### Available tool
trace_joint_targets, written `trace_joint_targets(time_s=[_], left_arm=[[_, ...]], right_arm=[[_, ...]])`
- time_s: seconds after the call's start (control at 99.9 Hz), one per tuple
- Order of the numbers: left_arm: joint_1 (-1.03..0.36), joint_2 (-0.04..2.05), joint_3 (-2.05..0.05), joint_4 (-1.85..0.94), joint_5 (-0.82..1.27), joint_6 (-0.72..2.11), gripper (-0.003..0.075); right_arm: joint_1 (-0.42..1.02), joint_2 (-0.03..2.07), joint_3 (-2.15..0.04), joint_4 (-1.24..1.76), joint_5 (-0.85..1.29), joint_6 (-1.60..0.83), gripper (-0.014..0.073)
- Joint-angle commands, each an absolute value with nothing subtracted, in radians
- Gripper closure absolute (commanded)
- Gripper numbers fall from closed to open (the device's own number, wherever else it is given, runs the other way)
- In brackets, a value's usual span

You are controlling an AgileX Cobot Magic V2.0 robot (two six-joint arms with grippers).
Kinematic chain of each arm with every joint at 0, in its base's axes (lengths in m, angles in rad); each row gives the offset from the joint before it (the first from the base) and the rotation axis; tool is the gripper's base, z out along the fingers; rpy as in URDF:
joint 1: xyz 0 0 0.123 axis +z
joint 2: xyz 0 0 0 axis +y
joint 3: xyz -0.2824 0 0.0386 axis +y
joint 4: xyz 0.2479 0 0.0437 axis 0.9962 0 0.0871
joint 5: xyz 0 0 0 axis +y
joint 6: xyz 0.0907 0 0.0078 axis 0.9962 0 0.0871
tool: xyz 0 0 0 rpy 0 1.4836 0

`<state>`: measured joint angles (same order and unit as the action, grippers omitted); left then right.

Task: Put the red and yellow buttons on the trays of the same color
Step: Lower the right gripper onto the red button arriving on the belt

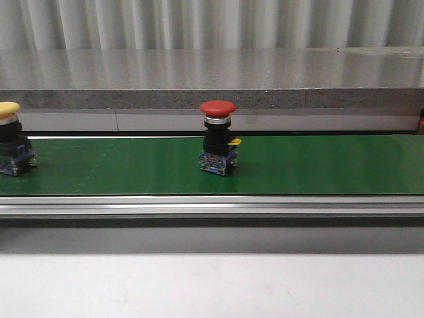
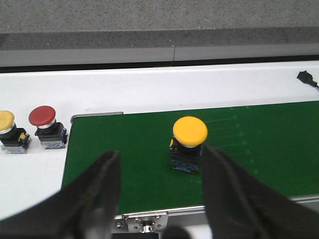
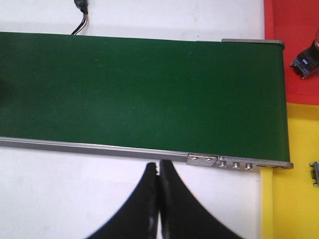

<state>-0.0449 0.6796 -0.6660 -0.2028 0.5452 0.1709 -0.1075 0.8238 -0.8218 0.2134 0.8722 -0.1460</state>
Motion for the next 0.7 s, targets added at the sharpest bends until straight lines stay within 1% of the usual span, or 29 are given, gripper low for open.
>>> trace_joint_targets(time_s=[0.0,0.03,0.05,0.08,0.1,0.36,0.43,0.48,0.55,0.59,0.6,0.62,0.63,0.64,0.67,0.691], left_arm=[[-0.054,0.642,-0.67,-0.223,0.455,0.172,0.0566],[-0.054,0.636,-0.665,-0.223,0.454,0.172,0.0632],[-0.054,0.634,-0.665,-0.223,0.454,0.172,0.0657],[-0.054,0.634,-0.663,-0.223,0.454,0.172,0.0718],[-0.054,0.634,-0.663,-0.223,0.454,0.172,0.074],[-0.054,0.634,-0.663,-0.223,0.453,0.172,0.074],[-0.054,0.634,-0.663,-0.223,0.453,0.172,0.074],[-0.054,0.634,-0.663,-0.223,0.453,0.172,0.074],[-0.054,0.634,-0.663,-0.223,0.453,0.172,0.074],[-0.054,0.634,-0.663,-0.223,0.453,0.172,0.074],[-0.054,0.634,-0.663,-0.223,0.453,0.172,0.074],[-0.054,0.634,-0.663,-0.223,0.453,0.172,0.074],[-0.054,0.634,-0.663,-0.223,0.453,0.172,0.074],[-0.054,0.634,-0.663,-0.223,0.453,0.172,0.074],[-0.054,0.634,-0.663,-0.223,0.453,0.172,0.074],[-0.054,0.634,-0.663,-0.223,0.453,0.172,0.074]], right_arm=[[-0.105,0.817,-0.845,0.218,0.819,-0.156,0.066],[-0.105,0.817,-0.845,0.218,0.816,-0.156,0.066],[-0.105,0.817,-0.845,0.218,0.815,-0.156,0.066],[-0.105,0.817,-0.845,0.218,0.809,-0.156,0.066],[-0.105,0.817,-0.845,0.218,0.804,-0.156,0.066],[-0.105,0.817,-0.845,0.218,0.785,-0.156,0.0655],[-0.105,0.817,-0.845,0.218,0.798,-0.156,0.0615],[-0.105,0.817,-0.845,0.218,0.806,-0.156,0.0554],[-0.105,0.817,-0.845,0.22,0.809,-0.156,0.0414],[-0.105,0.817,-0.845,0.229,0.809,-0.156,0.0307],[-0.105,0.817,-0.845,0.231,0.81,-0.156,0.027],[-0.105,0.817,-0.845,0.239,0.811,-0.156,0.023],[-0.105,0.817,-0.845,0.244,0.812,-0.156,0.019],[-0.105,0.817,-0.845,0.246,0.812,-0.156,0.0171],[-0.105,0.817,-0.845,0.257,0.812,-0.156,0.0075],[-0.105,0.817,-0.845,0.265,0.81,-0.156,0.004]])
